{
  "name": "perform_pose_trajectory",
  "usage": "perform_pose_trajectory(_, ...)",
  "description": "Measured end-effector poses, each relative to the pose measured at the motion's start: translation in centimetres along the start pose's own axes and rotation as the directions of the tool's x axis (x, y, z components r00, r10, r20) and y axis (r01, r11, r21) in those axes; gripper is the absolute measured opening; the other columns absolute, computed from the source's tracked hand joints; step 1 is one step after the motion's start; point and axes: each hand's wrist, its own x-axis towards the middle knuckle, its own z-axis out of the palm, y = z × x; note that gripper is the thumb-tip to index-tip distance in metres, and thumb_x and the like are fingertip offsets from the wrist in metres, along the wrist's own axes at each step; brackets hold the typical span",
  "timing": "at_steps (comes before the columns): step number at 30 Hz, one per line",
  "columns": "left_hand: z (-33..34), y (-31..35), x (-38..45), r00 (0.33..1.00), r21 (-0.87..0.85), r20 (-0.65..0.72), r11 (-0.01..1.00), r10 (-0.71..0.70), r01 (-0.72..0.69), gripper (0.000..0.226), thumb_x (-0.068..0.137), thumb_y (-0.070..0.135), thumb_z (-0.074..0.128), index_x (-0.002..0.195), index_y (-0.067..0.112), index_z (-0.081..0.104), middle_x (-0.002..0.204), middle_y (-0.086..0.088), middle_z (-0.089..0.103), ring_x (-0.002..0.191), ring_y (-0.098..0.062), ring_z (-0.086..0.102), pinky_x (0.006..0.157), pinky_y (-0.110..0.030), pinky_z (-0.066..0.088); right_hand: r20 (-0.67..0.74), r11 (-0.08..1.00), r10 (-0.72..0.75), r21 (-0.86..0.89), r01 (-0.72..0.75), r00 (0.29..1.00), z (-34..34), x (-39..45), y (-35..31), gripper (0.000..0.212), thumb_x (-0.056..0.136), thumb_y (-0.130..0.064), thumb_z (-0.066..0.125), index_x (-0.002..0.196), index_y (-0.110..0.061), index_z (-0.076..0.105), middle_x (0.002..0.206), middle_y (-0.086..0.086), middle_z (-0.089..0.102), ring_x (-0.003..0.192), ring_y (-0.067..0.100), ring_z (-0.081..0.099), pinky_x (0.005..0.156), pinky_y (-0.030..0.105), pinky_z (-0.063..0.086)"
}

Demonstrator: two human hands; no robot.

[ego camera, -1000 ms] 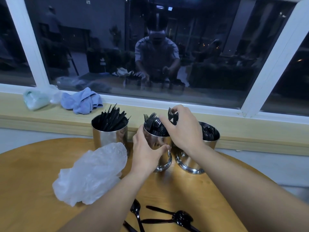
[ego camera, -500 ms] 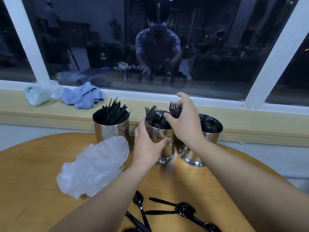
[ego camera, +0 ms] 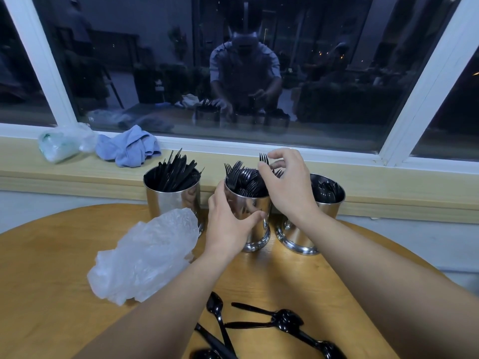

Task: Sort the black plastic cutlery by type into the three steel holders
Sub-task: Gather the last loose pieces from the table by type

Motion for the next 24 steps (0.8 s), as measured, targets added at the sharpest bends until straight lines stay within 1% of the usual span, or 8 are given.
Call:
perform_pose_trajectory(4, 0.0, 0.1, -0.1, 1.0, 0.009, -0.003, 1.0, 0.011, -0.011, 0.13, 0.076, 0.056, 0.098, 0.174, 0.04, 0.013, 0.171, 0.006, 0.031, 0.155, -0.018, 0.04, 0.115, -0.035, 0.04, 0.123, 0.987, -0.14, -0.063, 0.149, 0.982, 0.0, -0.1, 0.3, 0.033, 0.11, -0.037, 0.062, 0.141, -0.026, 0.063, 0.135, -0.01, 0.06, 0.116, 0.005, 0.059, 0.102, 0.018, 0.043)
perform_pose_trajectory(6, 0.1, 0.0, 0.0, 1.0, 0.009, -0.008, 1.0, 0.016, -0.016, 0.129, 0.076, 0.055, 0.099, 0.173, 0.041, 0.016, 0.169, 0.006, 0.033, 0.154, -0.016, 0.041, 0.113, -0.033, 0.038, 0.194, 0.969, -0.202, -0.1, 0.224, 0.96, 0.3, -0.3, 0.7, 0.026, 0.111, -0.036, 0.059, 0.129, -0.022, 0.071, 0.126, -0.006, 0.065, 0.116, 0.01, 0.06, 0.105, 0.031, 0.048)
perform_pose_trajectory(8, 0.0, 0.1, -0.1, 1.0, 0.02, -0.006, 1.0, 0.02, -0.02, 0.128, 0.077, 0.056, 0.098, 0.173, 0.041, 0.015, 0.17, 0.005, 0.033, 0.153, -0.016, 0.042, 0.114, -0.035, 0.041, 0.252, 0.968, -0.178, -0.128, 0.215, 0.951, 0.6, -0.5, 0.7, 0.028, 0.112, -0.04, 0.056, 0.121, -0.02, 0.073, 0.12, -0.005, 0.067, 0.114, 0.012, 0.061, 0.104, 0.037, 0.048)
perform_pose_trajectory(14, -0.2, 0.3, 0.1, 1.0, 0.082, 0.013, 0.997, 0.006, -0.007, 0.124, 0.083, 0.054, 0.093, 0.175, 0.035, 0.012, 0.166, 0.0, 0.035, 0.146, -0.018, 0.048, 0.11, -0.038, 0.047, 0.433, 0.843, -0.222, -0.366, 0.395, 0.874, 0.9, -1.5, 0.8, 0.063, 0.109, -0.064, 0.042, 0.151, -0.017, 0.049, 0.152, 0.0, 0.053, 0.144, 0.027, 0.045, 0.125, 0.045, 0.033)
perform_pose_trajectory(16, -0.3, 0.6, 0.1, 1.0, 0.103, 0.019, 0.995, 0.001, -0.003, 0.124, 0.084, 0.052, 0.093, 0.176, 0.034, 0.012, 0.167, -0.002, 0.035, 0.146, -0.02, 0.048, 0.108, -0.036, 0.045, 0.446, 0.819, -0.199, -0.413, 0.398, 0.873, 0.4, -1.7, 0.5, 0.077, 0.108, -0.065, 0.044, 0.162, -0.012, 0.036, 0.166, 0.006, 0.041, 0.154, 0.029, 0.033, 0.131, 0.045, 0.023)
perform_pose_trajectory(20, -0.9, 1.6, -0.2, 0.998, 0.099, 0.038, 0.994, -0.046, 0.043, 0.126, 0.077, 0.06, 0.096, 0.173, 0.033, 0.018, 0.165, -0.004, 0.039, 0.143, -0.024, 0.055, 0.114, -0.045, 0.051, 0.392, 0.865, -0.206, -0.355, 0.354, 0.897, -1.5, -2.1, -0.8, 0.092, 0.099, -0.068, 0.063, 0.166, -0.014, 0.031, 0.169, 0.006, 0.038, 0.155, 0.026, 0.033, 0.131, 0.042, 0.024)
perform_pose_trajectory(22, -1.6, 1.8, -1.0, 0.997, 0.113, 0.052, 0.993, -0.048, 0.042, 0.111, 0.078, 0.053, 0.097, 0.163, 0.029, 0.031, 0.153, -0.004, 0.048, 0.134, -0.026, 0.061, 0.113, -0.053, 0.055, 0.383, 0.869, -0.224, -0.337, 0.361, 0.896, -2.8, -2.7, -1.3, 0.088, 0.098, -0.065, 0.068, 0.162, -0.013, 0.037, 0.167, 0.006, 0.04, 0.154, 0.026, 0.036, 0.13, 0.042, 0.027)
perform_pose_trajectory(24, -2.2, 1.8, -2.4, 0.997, 0.137, 0.059, 0.99, -0.045, 0.036, 0.091, 0.084, 0.042, 0.094, 0.155, 0.029, 0.039, 0.149, -0.002, 0.054, 0.137, -0.024, 0.058, 0.116, -0.053, 0.052, 0.341, 0.888, -0.217, -0.321, 0.331, 0.915, -4.0, -4.5, -1.6, 0.081, 0.099, -0.059, 0.07, 0.158, -0.012, 0.042, 0.163, 0.007, 0.044, 0.152, 0.027, 0.039, 0.129, 0.045, 0.031)
